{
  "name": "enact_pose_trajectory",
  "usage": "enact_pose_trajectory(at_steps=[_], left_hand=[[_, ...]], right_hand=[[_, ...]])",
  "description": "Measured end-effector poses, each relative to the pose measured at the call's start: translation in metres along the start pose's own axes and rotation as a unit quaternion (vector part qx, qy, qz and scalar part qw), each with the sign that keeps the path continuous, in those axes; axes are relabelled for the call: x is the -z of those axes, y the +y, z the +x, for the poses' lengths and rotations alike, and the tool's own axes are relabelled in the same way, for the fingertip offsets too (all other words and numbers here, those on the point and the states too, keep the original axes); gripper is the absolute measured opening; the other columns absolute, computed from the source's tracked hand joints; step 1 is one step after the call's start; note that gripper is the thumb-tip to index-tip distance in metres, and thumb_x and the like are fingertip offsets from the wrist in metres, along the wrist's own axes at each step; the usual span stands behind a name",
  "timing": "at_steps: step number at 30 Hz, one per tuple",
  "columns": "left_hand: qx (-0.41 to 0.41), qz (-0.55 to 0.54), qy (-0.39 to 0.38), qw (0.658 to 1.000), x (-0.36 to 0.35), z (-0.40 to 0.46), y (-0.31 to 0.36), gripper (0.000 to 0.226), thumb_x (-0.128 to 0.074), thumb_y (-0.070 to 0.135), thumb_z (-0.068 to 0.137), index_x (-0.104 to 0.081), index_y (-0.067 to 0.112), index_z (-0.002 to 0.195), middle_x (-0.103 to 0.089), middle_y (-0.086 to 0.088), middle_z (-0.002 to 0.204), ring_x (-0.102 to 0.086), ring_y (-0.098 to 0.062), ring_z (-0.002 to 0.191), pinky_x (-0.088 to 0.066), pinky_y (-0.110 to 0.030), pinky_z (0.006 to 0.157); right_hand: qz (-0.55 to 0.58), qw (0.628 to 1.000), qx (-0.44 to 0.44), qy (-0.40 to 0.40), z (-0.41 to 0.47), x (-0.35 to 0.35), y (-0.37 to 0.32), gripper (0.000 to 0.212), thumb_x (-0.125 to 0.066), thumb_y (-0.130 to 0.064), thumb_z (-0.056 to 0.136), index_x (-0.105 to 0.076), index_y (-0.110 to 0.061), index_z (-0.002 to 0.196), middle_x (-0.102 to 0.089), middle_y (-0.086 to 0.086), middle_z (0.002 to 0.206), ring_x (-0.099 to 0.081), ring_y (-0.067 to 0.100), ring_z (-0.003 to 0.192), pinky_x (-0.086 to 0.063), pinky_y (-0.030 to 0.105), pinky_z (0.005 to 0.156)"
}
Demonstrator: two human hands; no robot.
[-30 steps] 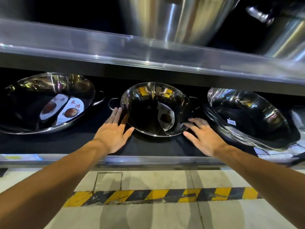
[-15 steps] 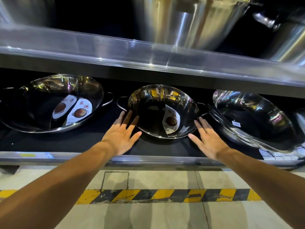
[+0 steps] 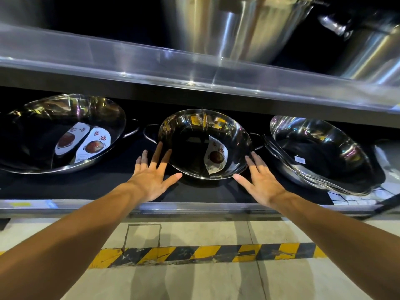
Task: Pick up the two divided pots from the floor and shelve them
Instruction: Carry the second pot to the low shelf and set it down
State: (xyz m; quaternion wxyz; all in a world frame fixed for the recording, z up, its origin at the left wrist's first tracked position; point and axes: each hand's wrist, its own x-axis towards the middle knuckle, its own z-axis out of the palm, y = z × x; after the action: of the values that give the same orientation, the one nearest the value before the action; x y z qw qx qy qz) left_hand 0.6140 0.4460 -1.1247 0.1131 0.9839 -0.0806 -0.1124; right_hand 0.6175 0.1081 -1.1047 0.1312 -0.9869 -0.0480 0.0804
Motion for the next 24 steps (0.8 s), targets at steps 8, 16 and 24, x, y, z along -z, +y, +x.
enact_pose_trajectory(at_steps=[8,16,24], left_hand=[[-0.004,0.020,0.008,1.000,0.006,-0.002,-0.002,0.074,-0.012,0.068,0.092,0.017,0.035,0.152,0.035,0.002,0.157,0.026,-0.033,0.146,0.006,-0.048,0.122],[-0.020,0.042,0.045,0.998,0.007,-0.005,-0.010,0.067,-0.012,0.062,0.096,0.014,0.037,0.152,0.028,0.001,0.160,0.026,-0.029,0.147,0.007,-0.047,0.122],[0.128,0.131,0.172,0.968,0.023,-0.036,-0.060,0.074,-0.009,0.060,0.095,0.015,0.020,0.153,0.022,-0.015,0.161,0.022,-0.041,0.146,0.009,-0.056,0.119]], right_hand=[[-0.038,0.999,-0.002,0.006,0.000,0.004,-0.002,0.092,-0.028,-0.075,0.090,-0.008,-0.020,0.161,0.006,0.000,0.168,0.010,0.017,0.153,0.000,0.035,0.124],[-0.037,0.999,-0.005,0.007,-0.003,0.004,-0.007,0.092,-0.029,-0.074,0.090,-0.009,-0.019,0.161,0.005,0.001,0.168,0.009,0.017,0.153,-0.002,0.036,0.125],[-0.049,0.998,0.020,0.030,0.004,-0.004,-0.041,0.096,-0.023,-0.081,0.083,-0.015,-0.023,0.160,0.005,-0.002,0.168,0.009,0.021,0.153,-0.006,0.044,0.123]])
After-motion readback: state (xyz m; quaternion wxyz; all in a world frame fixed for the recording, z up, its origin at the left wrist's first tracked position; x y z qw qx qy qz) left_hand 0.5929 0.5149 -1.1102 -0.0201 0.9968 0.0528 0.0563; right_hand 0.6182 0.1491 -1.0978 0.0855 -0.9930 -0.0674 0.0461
